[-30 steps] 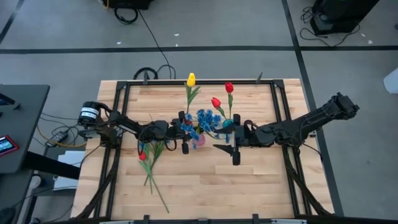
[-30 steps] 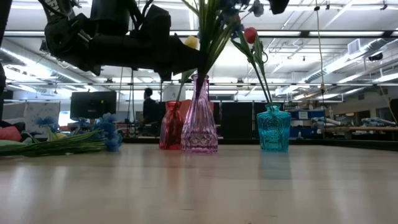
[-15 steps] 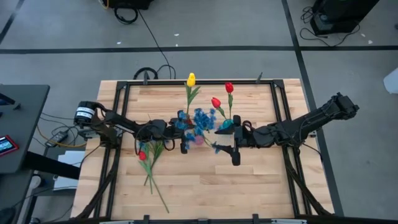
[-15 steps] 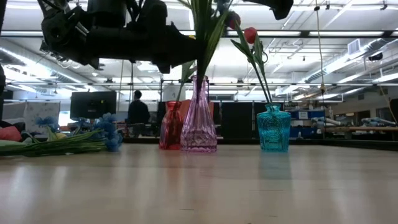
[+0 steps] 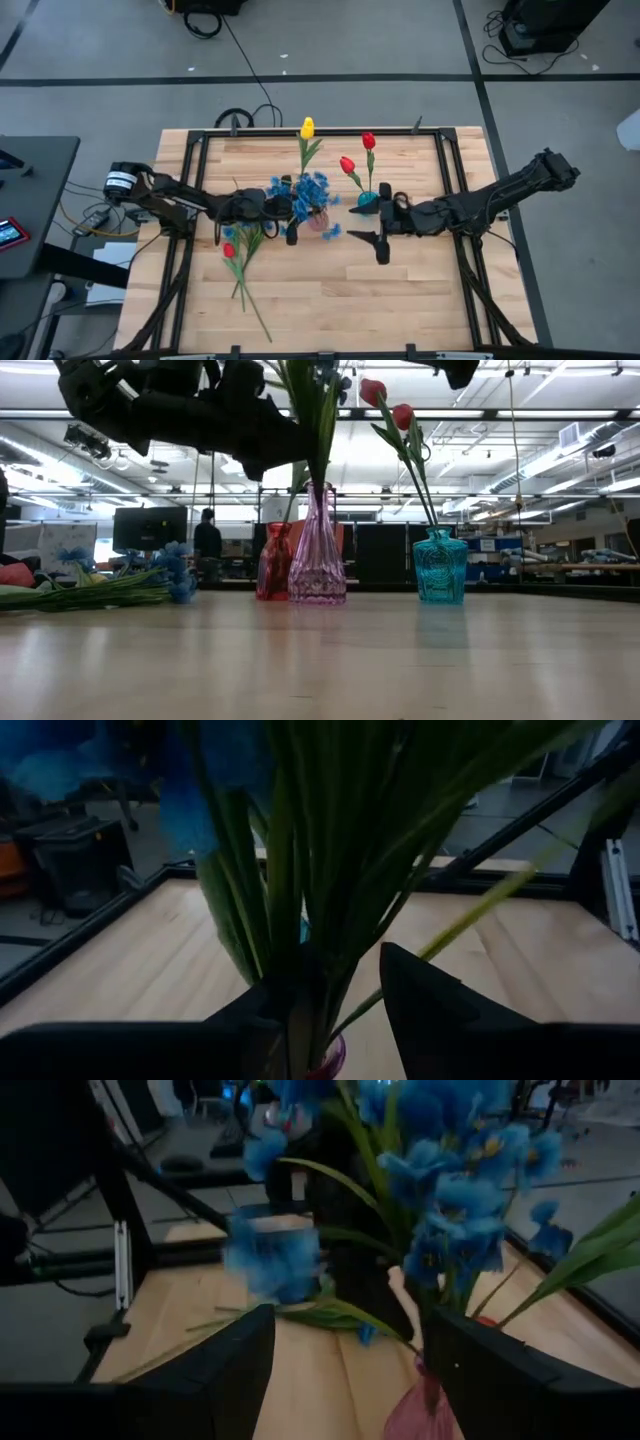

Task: Sort flowers into vase by color
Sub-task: Put the blue flowers into the pink transparent vase

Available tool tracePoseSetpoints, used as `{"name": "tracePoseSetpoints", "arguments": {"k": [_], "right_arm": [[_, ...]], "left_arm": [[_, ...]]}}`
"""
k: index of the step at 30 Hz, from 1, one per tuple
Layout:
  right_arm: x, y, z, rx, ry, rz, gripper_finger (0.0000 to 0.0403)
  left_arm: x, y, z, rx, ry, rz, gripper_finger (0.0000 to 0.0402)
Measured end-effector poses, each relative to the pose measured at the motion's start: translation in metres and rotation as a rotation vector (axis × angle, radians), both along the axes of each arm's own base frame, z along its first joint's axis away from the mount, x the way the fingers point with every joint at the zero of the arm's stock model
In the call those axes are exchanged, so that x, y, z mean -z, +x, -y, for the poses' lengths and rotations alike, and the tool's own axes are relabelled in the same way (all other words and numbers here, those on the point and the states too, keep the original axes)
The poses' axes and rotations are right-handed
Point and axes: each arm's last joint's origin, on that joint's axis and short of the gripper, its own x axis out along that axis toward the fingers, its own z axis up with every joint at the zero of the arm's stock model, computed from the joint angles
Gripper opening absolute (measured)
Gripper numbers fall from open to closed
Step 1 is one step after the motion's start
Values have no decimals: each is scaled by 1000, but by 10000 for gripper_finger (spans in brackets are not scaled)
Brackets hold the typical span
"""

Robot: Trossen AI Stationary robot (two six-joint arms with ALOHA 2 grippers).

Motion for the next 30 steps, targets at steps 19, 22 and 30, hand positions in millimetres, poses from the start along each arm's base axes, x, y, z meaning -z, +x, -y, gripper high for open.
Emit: {"name": "tracePoseSetpoints", "arguments": {"k": [19,22,30], "right_arm": [[4,-1,0,-20,37,-44,270],[18,6,0,-41,58,-126,270],[72,46,4,29,-37,-261,270]], "left_arm": [[-19,-1,-1,-26,-22,-153,122],[-21,-4,-1,-28,-33,-162,122],[-20,-4,-1,-28,-37,-177,122]]}}
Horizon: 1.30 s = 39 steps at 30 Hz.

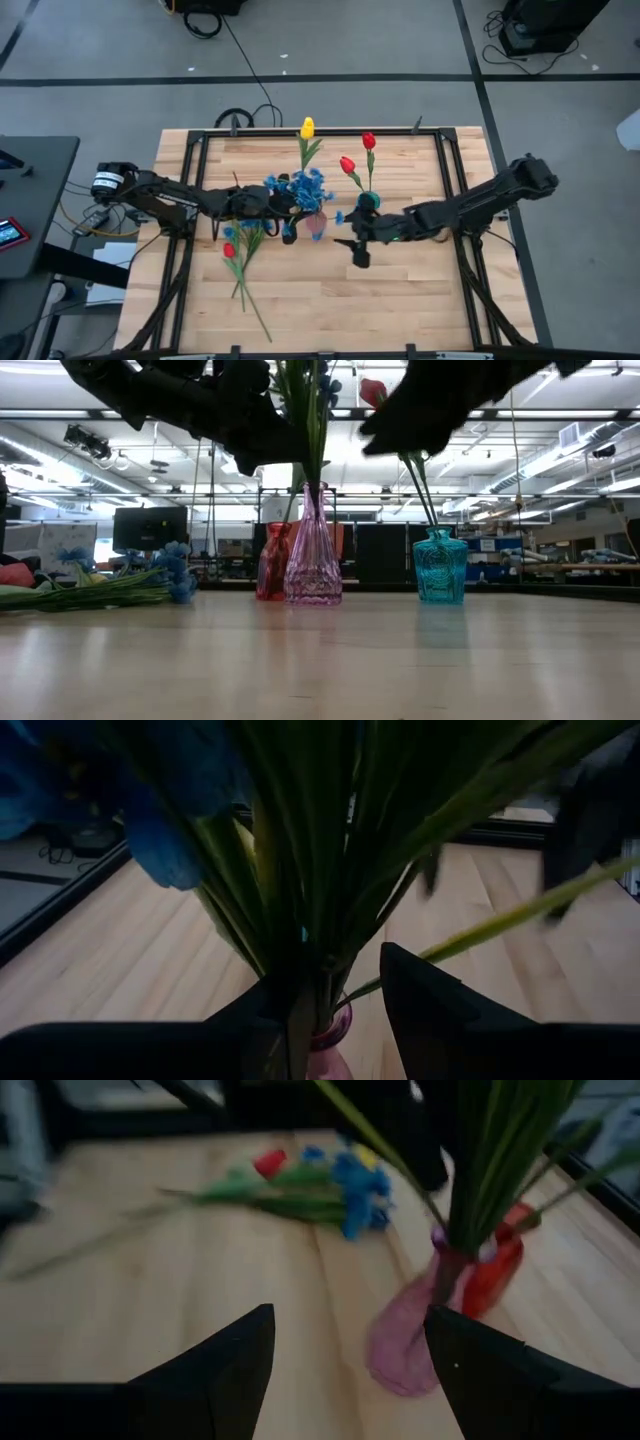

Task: Sort flowers into vase by color
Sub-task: Put the blue flowers into the pink transparent vase

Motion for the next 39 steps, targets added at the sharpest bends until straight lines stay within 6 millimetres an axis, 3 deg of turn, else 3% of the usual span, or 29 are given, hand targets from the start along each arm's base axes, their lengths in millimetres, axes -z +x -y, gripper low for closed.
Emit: {"name": "tracePoseSetpoints", "arguments": {"k": [6,14,18,22,27,39], "right_arm": [[40,26,10,173,-80,12,270],[75,32,35,242,-45,169,271],[79,38,42,154,13,247,270],[91,43,46,146,-11,251,267],[91,47,47,139,-16,320,253],[91,46,48,163,-25,321,140]], "left_arm": [[0,0,0,0,-1,-4,122],[1,0,0,1,-1,-9,122],[1,0,0,1,-2,-8,122],[1,0,0,1,-5,-9,122],[1,0,0,1,-5,-6,122],[1,0,0,1,-8,-6,122]]}}
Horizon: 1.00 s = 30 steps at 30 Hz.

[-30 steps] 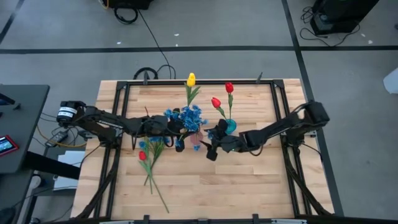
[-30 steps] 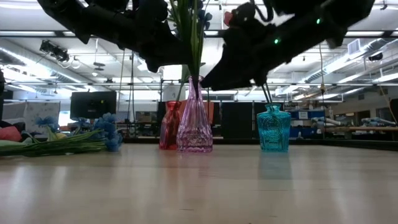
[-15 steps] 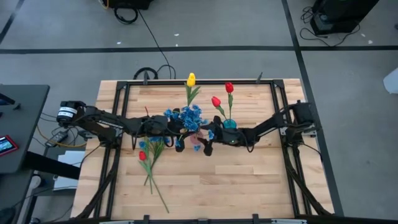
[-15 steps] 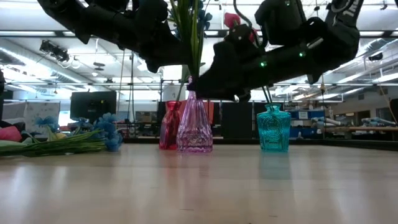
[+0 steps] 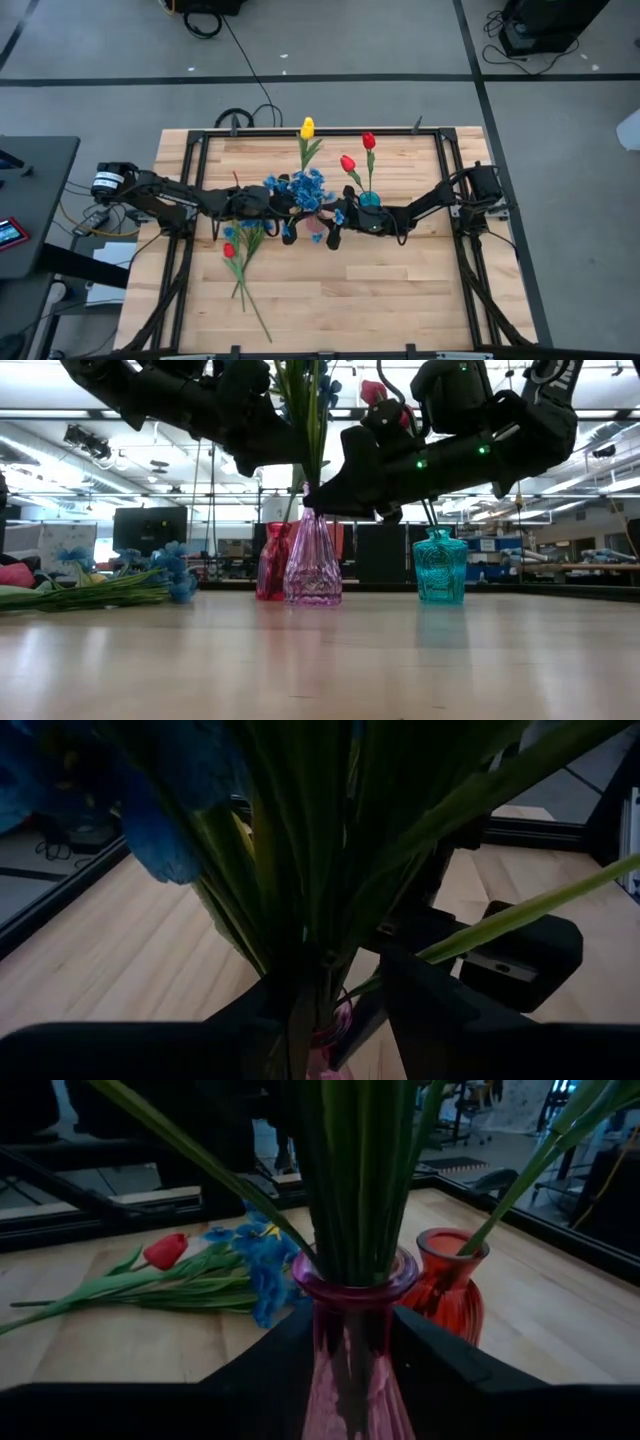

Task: Sort flowers into vase by color
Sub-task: Put the blue flowers into the pink transparent vase

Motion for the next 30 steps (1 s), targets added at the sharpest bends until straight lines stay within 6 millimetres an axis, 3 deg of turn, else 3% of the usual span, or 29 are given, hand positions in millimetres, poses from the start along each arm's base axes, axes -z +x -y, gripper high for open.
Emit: {"name": "tracePoseSetpoints", "arguments": {"k": [5,15,25,30], "right_arm": [[0,0,0,0,0,0,116],[0,0,-1,-2,7,-3,121],[0,0,-1,2,30,-2,121],[0,0,-1,4,49,3,121]], "left_arm": [[0,0,0,9,-23,2,122],[3,-1,2,27,-38,-34,127],[6,-7,3,31,-36,-113,220],[-4,-18,1,6,-45,-120,231]]}}
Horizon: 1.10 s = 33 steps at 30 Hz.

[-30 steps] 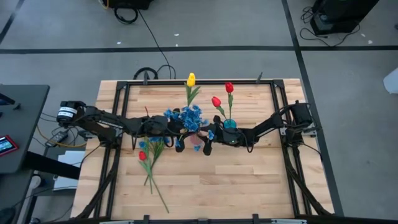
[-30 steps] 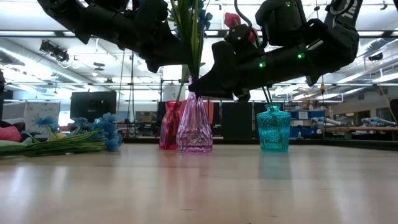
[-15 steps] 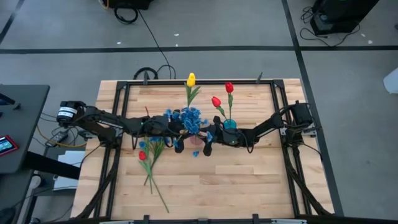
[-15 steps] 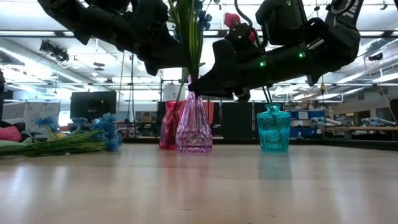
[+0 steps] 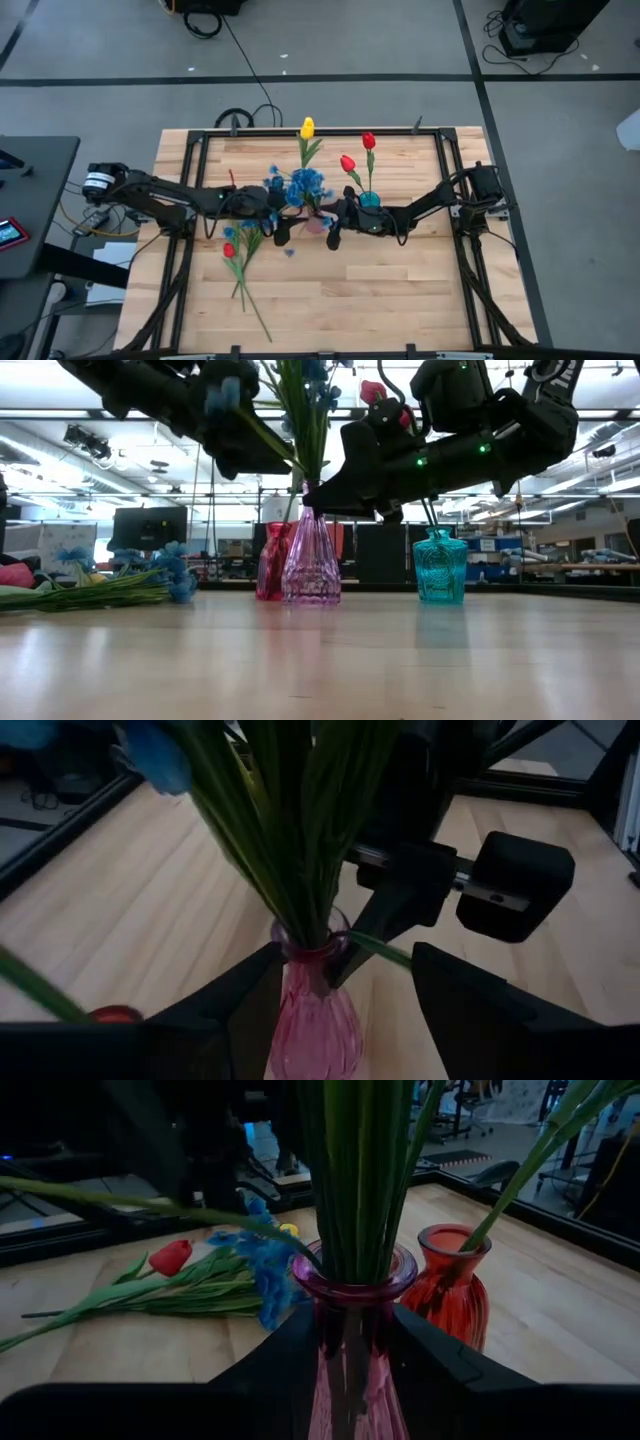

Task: Sort flowers into vase by color
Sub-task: Put the blue flowers into the pink transparent vase

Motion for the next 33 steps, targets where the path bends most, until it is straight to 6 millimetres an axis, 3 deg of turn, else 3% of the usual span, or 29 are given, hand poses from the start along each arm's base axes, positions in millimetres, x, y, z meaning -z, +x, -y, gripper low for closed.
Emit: {"name": "tracePoseSetpoints", "arguments": {"k": [10,17,23,28,33], "right_arm": [[0,0,-1,-21,10,1,121],[0,0,-1,-24,10,1,121],[0,0,-1,-24,10,6,122],[-1,0,-1,-25,13,10,122],[-1,0,-1,-26,13,14,123]], "left_arm": [[-9,-17,-1,-14,12,-59,223],[-19,-27,-2,-40,22,7,222],[8,-33,7,-30,20,142,222],[17,-47,13,-114,28,402,222],[26,-38,24,-151,85,479,208]]}}
